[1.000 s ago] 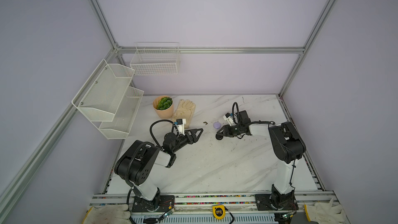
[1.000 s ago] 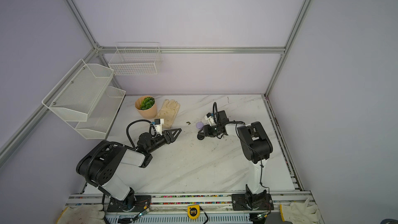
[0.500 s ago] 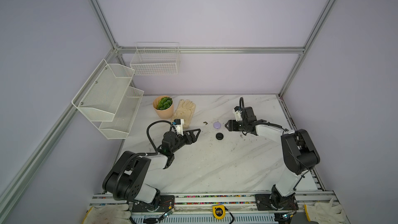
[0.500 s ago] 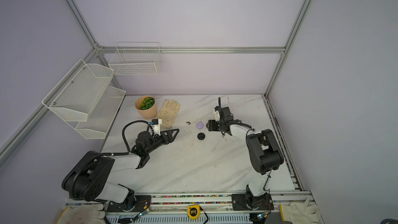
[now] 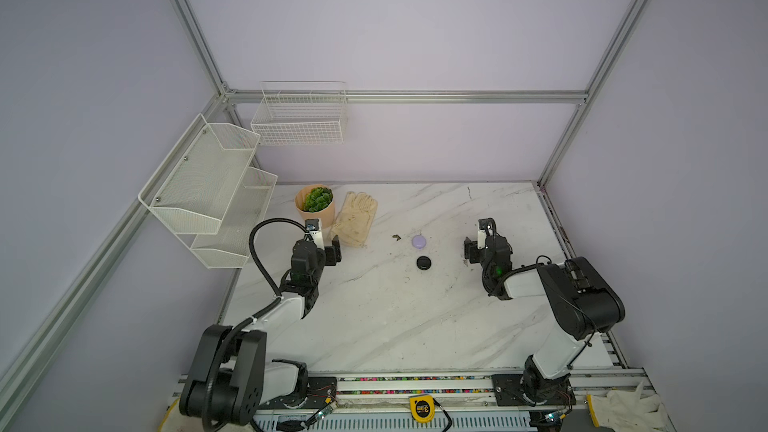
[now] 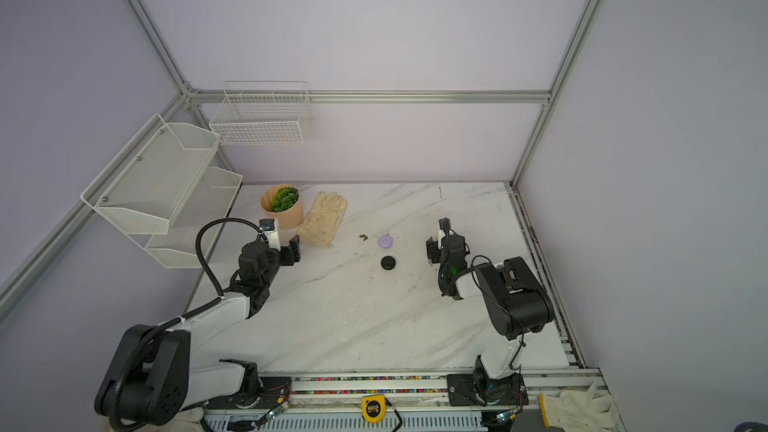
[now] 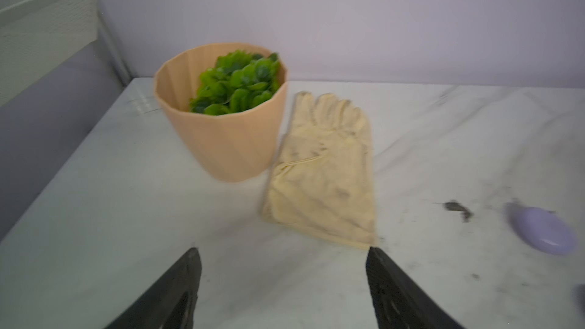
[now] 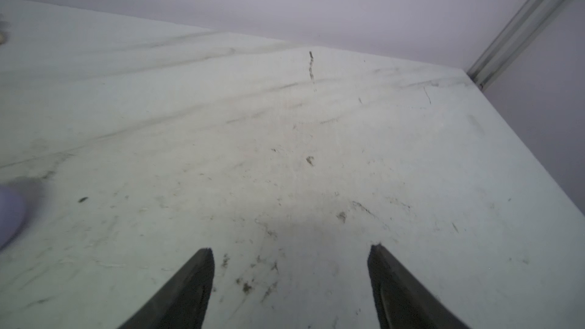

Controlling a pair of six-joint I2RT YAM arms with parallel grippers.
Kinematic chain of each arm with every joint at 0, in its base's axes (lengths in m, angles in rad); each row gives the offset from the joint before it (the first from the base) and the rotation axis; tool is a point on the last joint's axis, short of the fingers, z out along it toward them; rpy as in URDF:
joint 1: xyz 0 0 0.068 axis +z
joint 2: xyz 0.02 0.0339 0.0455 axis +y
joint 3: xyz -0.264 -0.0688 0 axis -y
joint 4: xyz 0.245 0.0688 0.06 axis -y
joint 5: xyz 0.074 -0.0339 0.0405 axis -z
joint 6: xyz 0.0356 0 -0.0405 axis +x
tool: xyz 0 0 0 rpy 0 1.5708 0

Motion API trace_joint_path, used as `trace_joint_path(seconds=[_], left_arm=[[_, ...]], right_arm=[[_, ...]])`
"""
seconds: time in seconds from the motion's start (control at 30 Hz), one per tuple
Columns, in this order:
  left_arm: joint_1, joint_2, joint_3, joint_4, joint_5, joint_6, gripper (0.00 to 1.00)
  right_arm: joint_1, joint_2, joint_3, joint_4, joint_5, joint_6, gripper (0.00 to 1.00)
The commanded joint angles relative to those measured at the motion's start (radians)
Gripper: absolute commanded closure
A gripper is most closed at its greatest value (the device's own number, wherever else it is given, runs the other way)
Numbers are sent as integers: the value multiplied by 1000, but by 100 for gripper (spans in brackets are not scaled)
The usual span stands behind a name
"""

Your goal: Insert the wireless bluetooth earbuds into the charging case

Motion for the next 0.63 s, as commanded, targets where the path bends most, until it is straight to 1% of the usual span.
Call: trace_joint_path(seconds=[0.0, 0.03, 0.07, 0.1, 0.13, 0.17, 0.2, 0.23, 0.3, 0.33, 0.4, 0.6], left_arm=[[50, 109, -24, 182, 9, 112, 20], [67, 142, -38, 232, 44, 106, 21], [68, 177, -62, 295, 23, 96, 21], [76, 205, -84, 371, 0, 82, 19], [82, 206, -80, 362, 6, 75, 14], [90, 211, -74, 361, 13, 65, 10], [101, 217, -79, 376, 23, 58, 3], [102, 224, -84, 400, 25, 64, 0], [104, 230, -91, 421, 26, 66, 0], [103, 227, -89, 415, 26, 65, 0], [104, 227, -90, 415, 28, 65, 0], [105, 220, -95, 418, 32, 66, 0]], right_arm=[[-146, 20, -87, 440, -119, 72, 26], [-147, 38, -101, 505, -142, 69, 27], [-147, 0, -81, 393, -144, 43, 6], [-147, 10, -84, 415, -152, 44, 3], [-142, 33, -107, 514, -111, 55, 3], [-122, 6, -106, 462, -64, 46, 3], [-115, 2, -95, 427, -54, 44, 3], [-116, 30, -88, 464, -53, 56, 3], [-116, 12, -71, 393, -28, 60, 3], [-123, 31, -59, 404, -57, 67, 3], [-126, 25, -41, 353, -64, 61, 3], [-129, 25, -47, 364, -75, 65, 3]])
